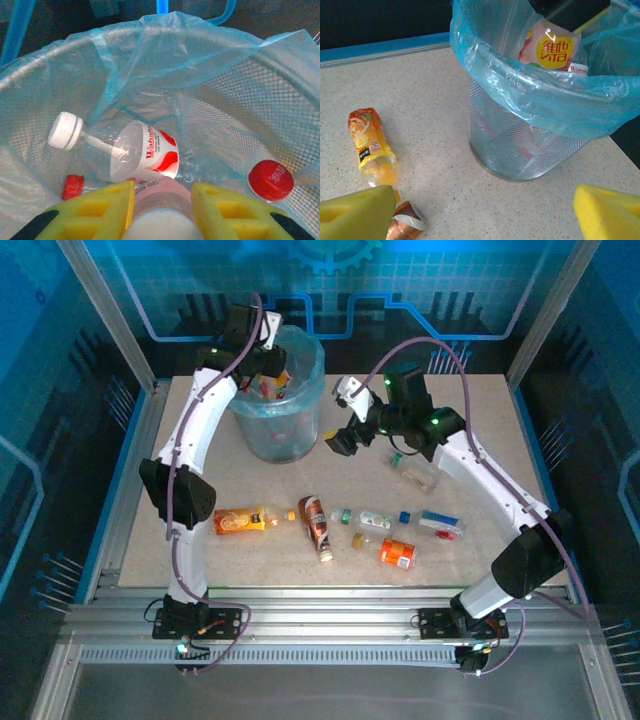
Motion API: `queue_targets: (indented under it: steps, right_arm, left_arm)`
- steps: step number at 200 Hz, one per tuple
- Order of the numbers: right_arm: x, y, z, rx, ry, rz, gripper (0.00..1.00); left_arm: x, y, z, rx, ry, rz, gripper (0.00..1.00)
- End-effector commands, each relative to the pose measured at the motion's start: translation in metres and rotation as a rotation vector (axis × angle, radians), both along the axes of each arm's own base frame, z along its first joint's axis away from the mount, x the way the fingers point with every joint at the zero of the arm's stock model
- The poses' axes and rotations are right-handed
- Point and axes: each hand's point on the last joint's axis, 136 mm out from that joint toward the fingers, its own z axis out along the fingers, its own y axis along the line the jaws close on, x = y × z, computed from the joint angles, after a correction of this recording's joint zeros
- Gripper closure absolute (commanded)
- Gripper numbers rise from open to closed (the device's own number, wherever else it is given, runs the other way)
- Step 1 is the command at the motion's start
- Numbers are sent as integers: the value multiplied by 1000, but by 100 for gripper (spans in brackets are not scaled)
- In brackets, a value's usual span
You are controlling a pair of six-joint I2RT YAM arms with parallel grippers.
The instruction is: Put the plastic bottles in the bin
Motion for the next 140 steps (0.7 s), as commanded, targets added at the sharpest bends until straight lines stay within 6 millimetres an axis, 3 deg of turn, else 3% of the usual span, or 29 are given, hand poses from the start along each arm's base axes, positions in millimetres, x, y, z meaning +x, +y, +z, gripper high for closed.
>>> queue_targets:
  steps: [1, 101, 118, 140]
  right_arm:
    - [2, 4, 1, -18, -10, 7, 8]
    - [3, 5, -9, -39, 7, 5, 8]
    - [4, 6, -7, -37, 8, 4, 8]
    - [4, 11, -4, -42, 1, 14, 9]
  left_arm:
    - [-3, 12, -67, 20, 165, 13, 100]
    - [2, 16, -135, 108, 163, -81, 100]
    - [3, 17, -140, 137, 175, -98, 100]
    - [4, 10, -135, 111, 186, -126, 93]
